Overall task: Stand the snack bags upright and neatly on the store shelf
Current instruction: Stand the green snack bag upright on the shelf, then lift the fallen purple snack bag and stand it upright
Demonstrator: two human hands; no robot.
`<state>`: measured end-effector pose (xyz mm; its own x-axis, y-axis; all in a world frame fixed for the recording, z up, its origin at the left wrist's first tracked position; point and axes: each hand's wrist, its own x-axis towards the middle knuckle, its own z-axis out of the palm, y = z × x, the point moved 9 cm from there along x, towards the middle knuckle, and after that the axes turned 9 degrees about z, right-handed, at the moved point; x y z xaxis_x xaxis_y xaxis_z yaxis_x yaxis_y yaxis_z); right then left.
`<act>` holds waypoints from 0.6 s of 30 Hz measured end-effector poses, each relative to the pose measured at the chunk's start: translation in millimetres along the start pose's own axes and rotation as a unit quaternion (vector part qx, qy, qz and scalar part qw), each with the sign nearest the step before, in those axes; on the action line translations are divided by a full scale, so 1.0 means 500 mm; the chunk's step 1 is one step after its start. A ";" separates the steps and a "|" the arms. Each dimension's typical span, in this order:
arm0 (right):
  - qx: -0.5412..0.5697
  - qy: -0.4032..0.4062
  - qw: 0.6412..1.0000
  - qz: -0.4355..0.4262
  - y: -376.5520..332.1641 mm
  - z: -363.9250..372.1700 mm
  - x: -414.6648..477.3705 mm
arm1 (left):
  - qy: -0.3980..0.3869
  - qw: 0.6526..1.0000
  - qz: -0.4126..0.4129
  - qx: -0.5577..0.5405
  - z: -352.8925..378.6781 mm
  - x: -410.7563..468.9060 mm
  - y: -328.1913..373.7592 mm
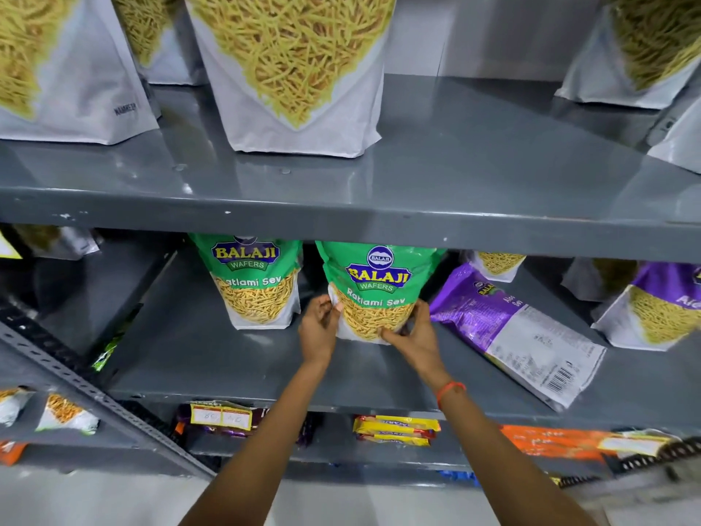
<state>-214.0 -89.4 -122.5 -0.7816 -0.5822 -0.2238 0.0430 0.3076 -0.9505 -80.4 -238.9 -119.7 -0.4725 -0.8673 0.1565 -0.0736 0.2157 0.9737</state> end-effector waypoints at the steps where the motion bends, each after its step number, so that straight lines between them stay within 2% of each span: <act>1: -0.007 0.012 1.000 -0.006 -0.003 -0.002 -0.003 | -0.005 1.000 -0.003 0.009 0.000 0.003 0.001; 4: -0.027 0.046 0.998 -0.036 -0.022 -0.016 -0.026 | -0.004 0.999 0.003 0.037 0.001 -0.012 0.008; 7: -0.063 0.098 0.988 -0.097 -0.050 -0.063 -0.044 | 0.024 0.994 0.049 0.095 0.014 -0.063 0.044; 11: -0.251 0.139 0.940 -0.183 -0.073 -0.147 -0.047 | 0.110 0.956 0.185 0.200 0.084 -0.165 0.154; 13: -0.344 0.163 0.908 -0.172 -0.055 -0.210 -0.034 | 0.065 0.950 0.230 0.200 0.181 -0.210 0.190; 15: -0.423 0.169 0.879 -0.139 -0.014 -0.288 -0.025 | -0.017 0.961 0.206 0.185 0.303 -0.247 0.190; 18: -0.504 0.140 0.849 -0.067 0.030 -0.385 -0.011 | -0.121 0.981 0.019 0.149 0.454 -0.280 0.142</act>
<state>-328.9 63.1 -94.1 -0.8605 -0.5052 0.0662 -0.5034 0.8229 -0.2635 -218.8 -0.4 -110.3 -0.6720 -0.7319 0.1130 -0.2882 0.3990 0.8705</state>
